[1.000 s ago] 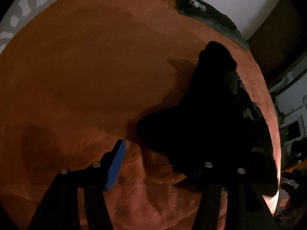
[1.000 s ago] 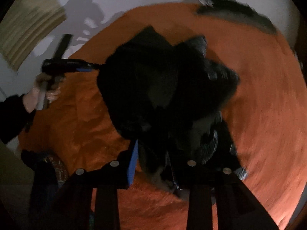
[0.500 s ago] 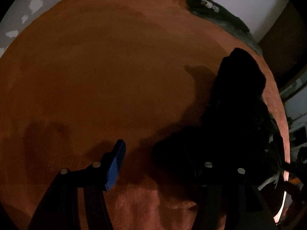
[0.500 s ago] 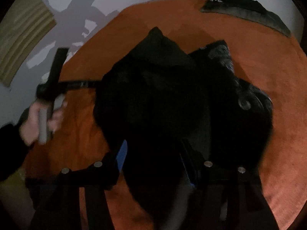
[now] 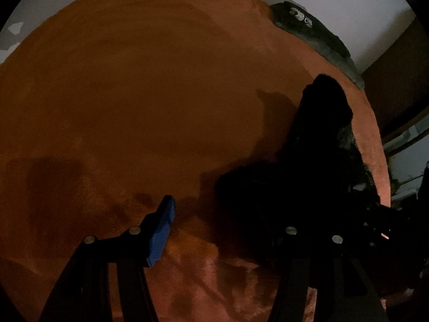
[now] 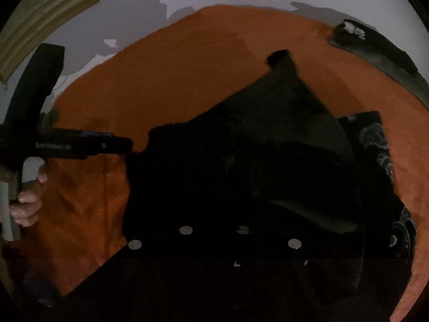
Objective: Fold clothes
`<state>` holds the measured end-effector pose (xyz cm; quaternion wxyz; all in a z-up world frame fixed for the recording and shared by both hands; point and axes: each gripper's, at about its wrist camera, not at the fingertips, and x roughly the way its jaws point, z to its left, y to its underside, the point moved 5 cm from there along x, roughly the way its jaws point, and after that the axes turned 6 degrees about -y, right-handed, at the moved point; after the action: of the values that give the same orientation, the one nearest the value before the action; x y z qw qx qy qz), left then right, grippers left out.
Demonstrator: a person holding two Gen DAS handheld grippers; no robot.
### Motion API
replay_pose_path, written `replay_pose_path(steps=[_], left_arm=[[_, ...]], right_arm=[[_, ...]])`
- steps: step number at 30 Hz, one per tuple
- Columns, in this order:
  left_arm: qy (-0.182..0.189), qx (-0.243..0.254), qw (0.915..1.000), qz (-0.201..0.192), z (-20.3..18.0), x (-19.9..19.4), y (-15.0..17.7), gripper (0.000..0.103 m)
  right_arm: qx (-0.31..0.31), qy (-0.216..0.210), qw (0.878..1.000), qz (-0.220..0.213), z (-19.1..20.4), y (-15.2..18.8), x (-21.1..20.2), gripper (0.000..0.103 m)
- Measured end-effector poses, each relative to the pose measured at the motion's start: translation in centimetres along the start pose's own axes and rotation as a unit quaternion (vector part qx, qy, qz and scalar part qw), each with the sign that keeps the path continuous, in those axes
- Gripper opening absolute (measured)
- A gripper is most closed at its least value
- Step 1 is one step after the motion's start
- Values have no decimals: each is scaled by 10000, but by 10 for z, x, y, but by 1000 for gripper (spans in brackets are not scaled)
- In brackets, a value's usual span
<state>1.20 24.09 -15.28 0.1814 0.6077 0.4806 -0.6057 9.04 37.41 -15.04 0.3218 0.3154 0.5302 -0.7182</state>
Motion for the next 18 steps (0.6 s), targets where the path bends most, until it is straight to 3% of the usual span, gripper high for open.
replay_pose_path(steps=[3,7,9,13,18], left_arm=[[94,140,9998,-64,-8,-9,3,60],[258,325,9990,-148,-27,-22,7,60],[439,489,9978,-119,-41,-22,8,60],[788,1005,9917,-121,-69,-30,24,60],[778,1479,9859,-67,-99,-29,42,63]], right_arm=[[-15,-28,9991,-425,-1,14,-38,3],[251,-284,9972,-639,-1,62,-99,2],[286,-306,9973,-604,-1,88,-117,2],[278,70,9988,-399,-5,132,-138,2],[1073,229,9940,-38,-28,188,-148,0]])
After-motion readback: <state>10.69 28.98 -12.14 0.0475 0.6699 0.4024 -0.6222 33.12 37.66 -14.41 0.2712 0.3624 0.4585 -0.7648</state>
